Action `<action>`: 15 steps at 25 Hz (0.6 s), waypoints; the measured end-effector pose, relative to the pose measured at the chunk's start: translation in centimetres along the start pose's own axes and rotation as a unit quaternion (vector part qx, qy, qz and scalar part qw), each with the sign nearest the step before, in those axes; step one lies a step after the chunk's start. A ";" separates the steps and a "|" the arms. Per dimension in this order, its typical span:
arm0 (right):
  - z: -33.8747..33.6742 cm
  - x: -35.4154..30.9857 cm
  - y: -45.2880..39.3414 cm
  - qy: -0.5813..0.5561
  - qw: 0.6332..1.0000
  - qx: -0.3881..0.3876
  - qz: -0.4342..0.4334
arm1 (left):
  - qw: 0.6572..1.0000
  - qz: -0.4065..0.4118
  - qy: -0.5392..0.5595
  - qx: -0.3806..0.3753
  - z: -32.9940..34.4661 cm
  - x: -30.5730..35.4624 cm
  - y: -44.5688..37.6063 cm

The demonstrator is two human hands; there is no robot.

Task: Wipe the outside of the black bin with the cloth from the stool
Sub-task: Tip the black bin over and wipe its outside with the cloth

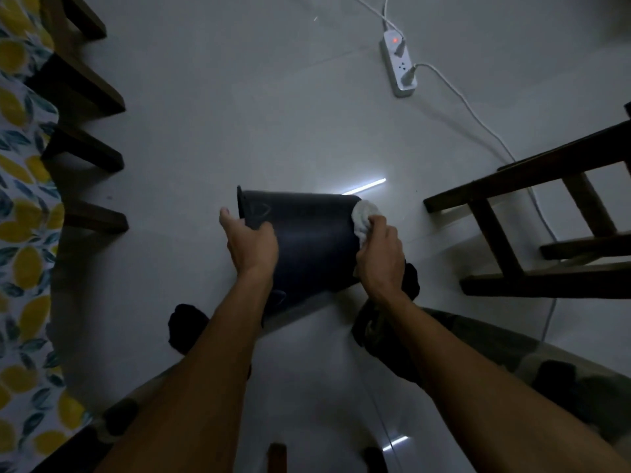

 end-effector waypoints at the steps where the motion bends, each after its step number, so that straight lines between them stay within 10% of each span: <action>1: -0.3 -0.2 -0.2 -0.012 1.000 0.005 0.004 | 1.000 0.012 0.002 -0.009 -0.1 0.2 0.1; 7: -2.2 -1.0 0.7 -0.030 0.998 0.047 -0.016 | 0.975 0.013 -0.211 -0.064 -1.8 -3.5 1.8; 15: -3.1 -3.0 2.5 -0.019 0.990 0.101 -0.097 | 0.983 0.072 -0.166 0.007 -4.2 -2.8 1.1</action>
Point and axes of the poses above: each hand's wrist, its own y-axis away from the middle knuckle, its own z-axis out of the palm, x = y × z, the point moved 7 cm from there along -y, towards the middle knuckle, and after that the axes turned 7 degrees about -z, right-handed, at the moved point
